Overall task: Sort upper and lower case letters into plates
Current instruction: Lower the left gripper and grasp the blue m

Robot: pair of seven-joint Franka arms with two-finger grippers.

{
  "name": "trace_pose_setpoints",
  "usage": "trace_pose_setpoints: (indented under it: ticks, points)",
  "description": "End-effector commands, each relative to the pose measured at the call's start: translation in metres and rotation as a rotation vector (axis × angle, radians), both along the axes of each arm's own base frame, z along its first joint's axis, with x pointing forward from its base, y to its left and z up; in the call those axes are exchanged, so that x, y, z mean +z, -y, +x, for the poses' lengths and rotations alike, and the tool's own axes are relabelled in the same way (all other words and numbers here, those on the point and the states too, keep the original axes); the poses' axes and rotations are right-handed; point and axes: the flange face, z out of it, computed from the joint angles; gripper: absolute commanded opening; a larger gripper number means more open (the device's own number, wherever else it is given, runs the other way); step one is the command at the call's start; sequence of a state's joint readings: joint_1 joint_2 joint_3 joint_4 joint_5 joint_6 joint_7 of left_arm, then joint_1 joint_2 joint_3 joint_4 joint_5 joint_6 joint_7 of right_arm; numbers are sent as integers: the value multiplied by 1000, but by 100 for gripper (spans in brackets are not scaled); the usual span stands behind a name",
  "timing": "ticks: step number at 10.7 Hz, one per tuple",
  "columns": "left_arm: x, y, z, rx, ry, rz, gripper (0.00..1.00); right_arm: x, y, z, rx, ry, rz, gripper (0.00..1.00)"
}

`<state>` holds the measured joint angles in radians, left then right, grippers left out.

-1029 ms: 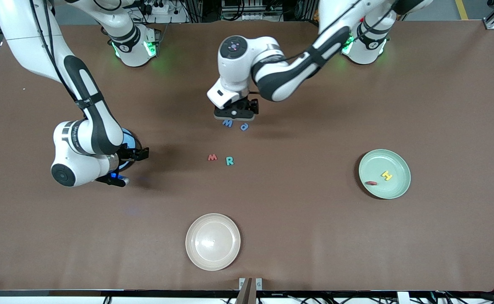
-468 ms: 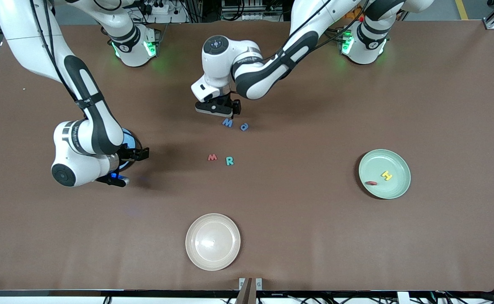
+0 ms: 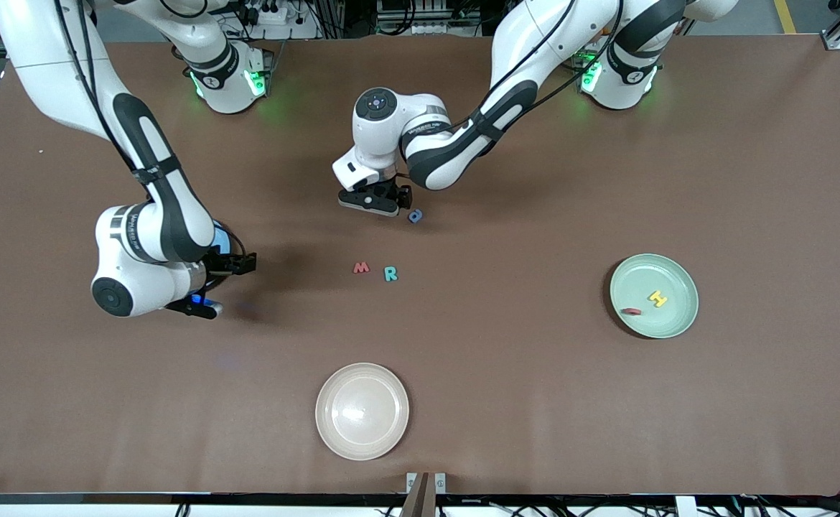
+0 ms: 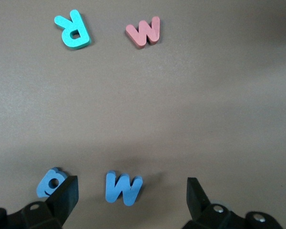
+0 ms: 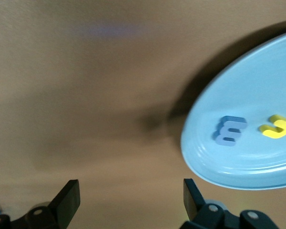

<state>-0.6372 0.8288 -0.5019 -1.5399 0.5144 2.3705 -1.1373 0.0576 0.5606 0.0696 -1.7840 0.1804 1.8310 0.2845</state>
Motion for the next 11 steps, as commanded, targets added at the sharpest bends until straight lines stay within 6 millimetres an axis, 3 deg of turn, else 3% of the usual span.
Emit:
trace_pose_setpoints:
  ticks: [1, 5, 11]
  points:
    - [2, 6, -1, 80, -18, -21, 100, 6, -24, -1, -41, 9, -27, 96]
    - [-20, 4, -6, 98, -67, -5, 100, 11, -54, -3, -130, 2, -37, 98]
    - [-31, 8, -19, 92, -78, 8, 100, 11, -55, -3, -127, 2, -39, 98]
